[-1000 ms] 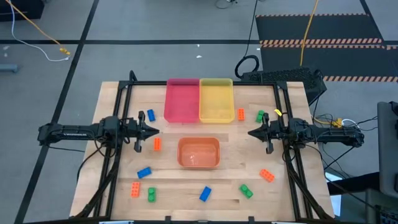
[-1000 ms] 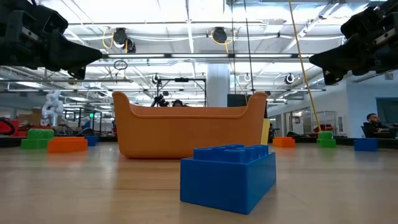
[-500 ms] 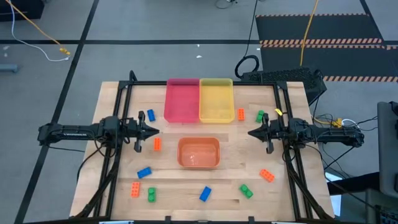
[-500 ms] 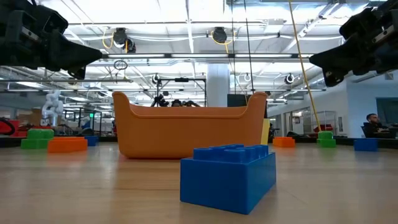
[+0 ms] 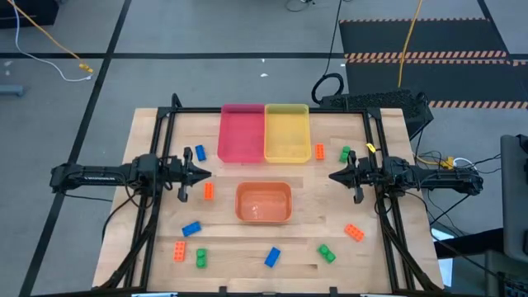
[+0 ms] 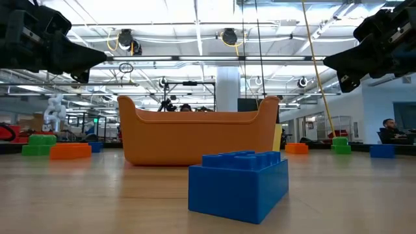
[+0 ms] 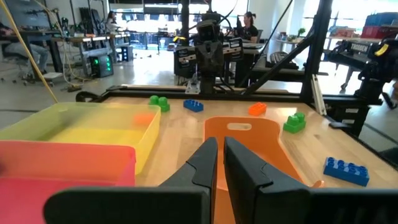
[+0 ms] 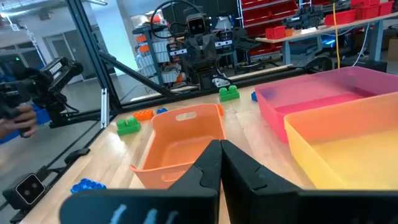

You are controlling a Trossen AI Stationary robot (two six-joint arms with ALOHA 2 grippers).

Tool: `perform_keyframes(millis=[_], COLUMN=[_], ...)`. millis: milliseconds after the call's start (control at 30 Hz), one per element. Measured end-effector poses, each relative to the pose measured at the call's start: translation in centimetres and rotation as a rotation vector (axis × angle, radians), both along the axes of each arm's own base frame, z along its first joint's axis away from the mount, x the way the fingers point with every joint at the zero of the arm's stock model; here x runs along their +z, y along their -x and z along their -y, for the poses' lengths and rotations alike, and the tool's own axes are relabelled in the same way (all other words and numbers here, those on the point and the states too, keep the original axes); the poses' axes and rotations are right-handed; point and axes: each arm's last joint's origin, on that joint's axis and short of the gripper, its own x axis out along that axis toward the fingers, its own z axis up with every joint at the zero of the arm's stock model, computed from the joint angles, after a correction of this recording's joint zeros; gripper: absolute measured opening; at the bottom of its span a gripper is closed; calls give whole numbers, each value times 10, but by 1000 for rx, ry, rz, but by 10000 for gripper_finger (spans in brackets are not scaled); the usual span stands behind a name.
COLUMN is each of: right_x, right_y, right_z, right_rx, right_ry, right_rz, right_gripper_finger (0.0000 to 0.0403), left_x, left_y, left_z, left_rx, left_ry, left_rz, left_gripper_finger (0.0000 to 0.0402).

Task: Sort & place blocks by color
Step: Put the blue game piece into the red bin

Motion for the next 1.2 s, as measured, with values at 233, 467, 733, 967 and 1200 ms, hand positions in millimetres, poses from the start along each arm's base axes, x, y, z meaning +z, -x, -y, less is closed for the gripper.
perform_keyframes(millis=[233, 467, 733, 967, 1200], right_x=[2, 14, 16, 21, 20], right_y=[0, 1, 2, 4, 1], right_z=[0, 3, 8, 13, 15], right_rx=[0, -102, -288, -473, -554], right_ry=[1, 77, 183, 180, 272], right_rz=[23, 138, 143, 170, 99], right_gripper_finger=[0, 2, 90, 204, 252], left_x=[0, 3, -5, 24, 72], left_y=[0, 0, 0, -2, -10], left_z=[0, -1, -6, -12, -17], left_rx=[0, 21, 210, 427, 620], left_ry=[61, 57, 121, 172, 171], left_rz=[-1, 28, -43, -121, -281], left_gripper_finger=[33, 33, 99, 218, 263])
